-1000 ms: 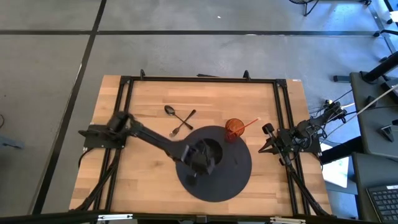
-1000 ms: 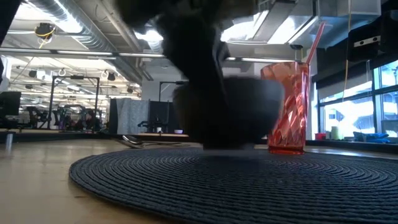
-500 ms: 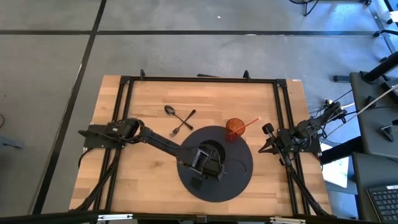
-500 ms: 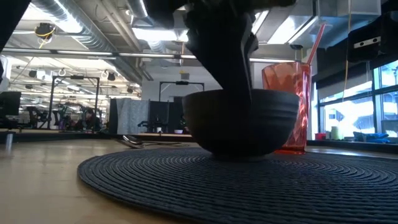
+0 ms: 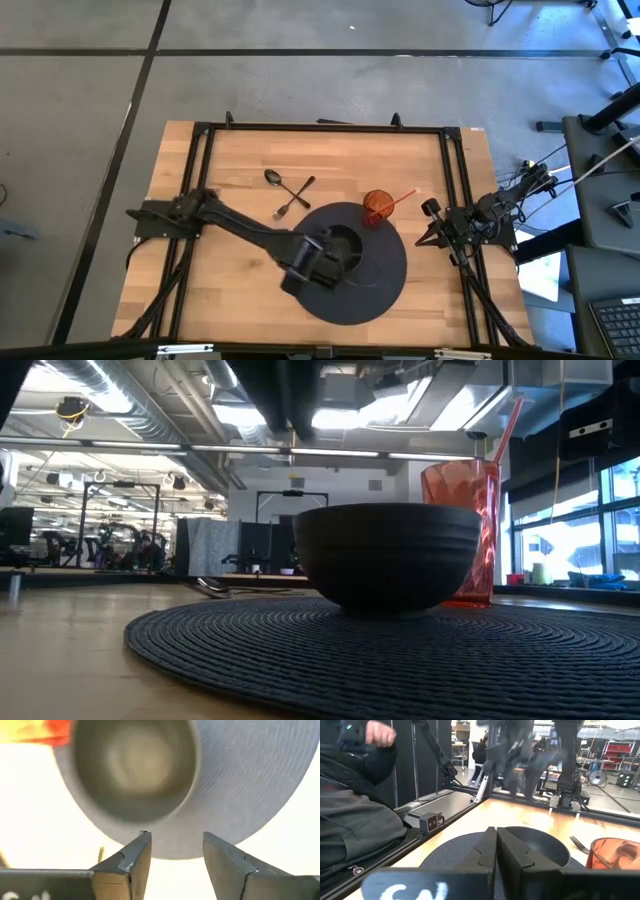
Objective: Pick & Place Utensil
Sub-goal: Put the black spoon into the black bowl
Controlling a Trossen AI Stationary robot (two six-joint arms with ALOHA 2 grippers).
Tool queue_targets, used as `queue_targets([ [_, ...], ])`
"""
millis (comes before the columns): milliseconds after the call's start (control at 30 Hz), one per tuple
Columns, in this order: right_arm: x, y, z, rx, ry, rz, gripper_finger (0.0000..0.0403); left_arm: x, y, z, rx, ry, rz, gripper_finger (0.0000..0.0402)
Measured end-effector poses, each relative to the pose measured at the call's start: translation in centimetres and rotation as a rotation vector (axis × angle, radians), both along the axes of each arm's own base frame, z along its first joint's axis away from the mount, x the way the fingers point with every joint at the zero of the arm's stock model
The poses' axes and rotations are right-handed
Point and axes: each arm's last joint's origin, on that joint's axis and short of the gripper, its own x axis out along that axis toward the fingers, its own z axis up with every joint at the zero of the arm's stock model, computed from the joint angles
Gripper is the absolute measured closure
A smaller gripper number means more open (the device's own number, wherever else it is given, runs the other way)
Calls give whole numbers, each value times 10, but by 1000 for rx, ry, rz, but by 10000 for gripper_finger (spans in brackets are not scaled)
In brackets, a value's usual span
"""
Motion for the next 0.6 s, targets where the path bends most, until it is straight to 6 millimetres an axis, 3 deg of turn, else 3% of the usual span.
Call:
queue_targets([
  [167,0,0,-2,-11,14,5,389,-51,18,55,-15,-215,49,257],
  [267,0,0,-2,-18,11,5,389,-93,38,70,-27,-424,134,279],
  [400,0,0,-1,-38,-4,3,389,-145,66,51,-33,-700,257,314],
  [600,0,0,3,-65,-66,0,389,-197,102,-5,-2,-991,407,369],
])
